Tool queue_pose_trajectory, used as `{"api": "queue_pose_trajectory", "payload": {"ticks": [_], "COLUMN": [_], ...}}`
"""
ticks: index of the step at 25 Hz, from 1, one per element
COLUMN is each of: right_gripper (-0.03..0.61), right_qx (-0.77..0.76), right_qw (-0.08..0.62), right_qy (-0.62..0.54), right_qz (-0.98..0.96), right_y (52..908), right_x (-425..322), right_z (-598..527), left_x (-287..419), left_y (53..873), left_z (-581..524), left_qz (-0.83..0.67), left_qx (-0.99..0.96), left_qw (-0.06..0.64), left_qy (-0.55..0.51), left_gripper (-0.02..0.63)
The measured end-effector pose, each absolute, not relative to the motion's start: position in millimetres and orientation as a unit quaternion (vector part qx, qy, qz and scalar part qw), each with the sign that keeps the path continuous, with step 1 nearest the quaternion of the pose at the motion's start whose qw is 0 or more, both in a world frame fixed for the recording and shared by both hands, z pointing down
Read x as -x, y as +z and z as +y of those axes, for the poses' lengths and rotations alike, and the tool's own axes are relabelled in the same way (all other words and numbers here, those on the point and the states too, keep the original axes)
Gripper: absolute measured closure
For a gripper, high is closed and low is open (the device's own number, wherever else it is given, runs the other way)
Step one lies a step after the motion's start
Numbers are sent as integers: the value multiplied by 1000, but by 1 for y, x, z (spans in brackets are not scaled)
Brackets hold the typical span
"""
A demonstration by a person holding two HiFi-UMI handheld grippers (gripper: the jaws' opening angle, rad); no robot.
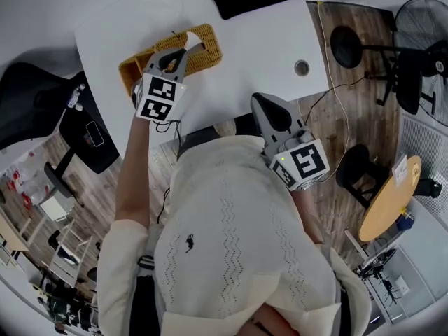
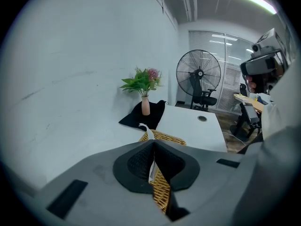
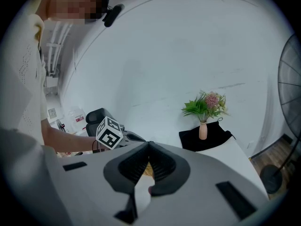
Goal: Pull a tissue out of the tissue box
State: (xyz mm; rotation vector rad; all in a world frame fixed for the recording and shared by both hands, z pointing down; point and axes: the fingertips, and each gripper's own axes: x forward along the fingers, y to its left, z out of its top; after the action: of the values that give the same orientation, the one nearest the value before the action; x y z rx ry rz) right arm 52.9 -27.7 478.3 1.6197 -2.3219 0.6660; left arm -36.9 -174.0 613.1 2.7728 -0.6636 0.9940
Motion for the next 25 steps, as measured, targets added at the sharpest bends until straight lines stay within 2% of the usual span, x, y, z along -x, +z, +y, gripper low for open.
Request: {"api": "queue_pose_trajectory", "payload": {"ticks": [25], "right_gripper": [577], "right_qx": [-542], "right_qw": [117], "right_qy": [229], "right_qz": [-800], "right_y": [480], "right_x": [-51], "right_z": [-26], "left_x": [41], "left_y": [602], "left_z": [-176], "left_qz": [-235], "left_qx": [-915], "left_qw": [50], "left_qy": [324], "left_gripper": [601]}}
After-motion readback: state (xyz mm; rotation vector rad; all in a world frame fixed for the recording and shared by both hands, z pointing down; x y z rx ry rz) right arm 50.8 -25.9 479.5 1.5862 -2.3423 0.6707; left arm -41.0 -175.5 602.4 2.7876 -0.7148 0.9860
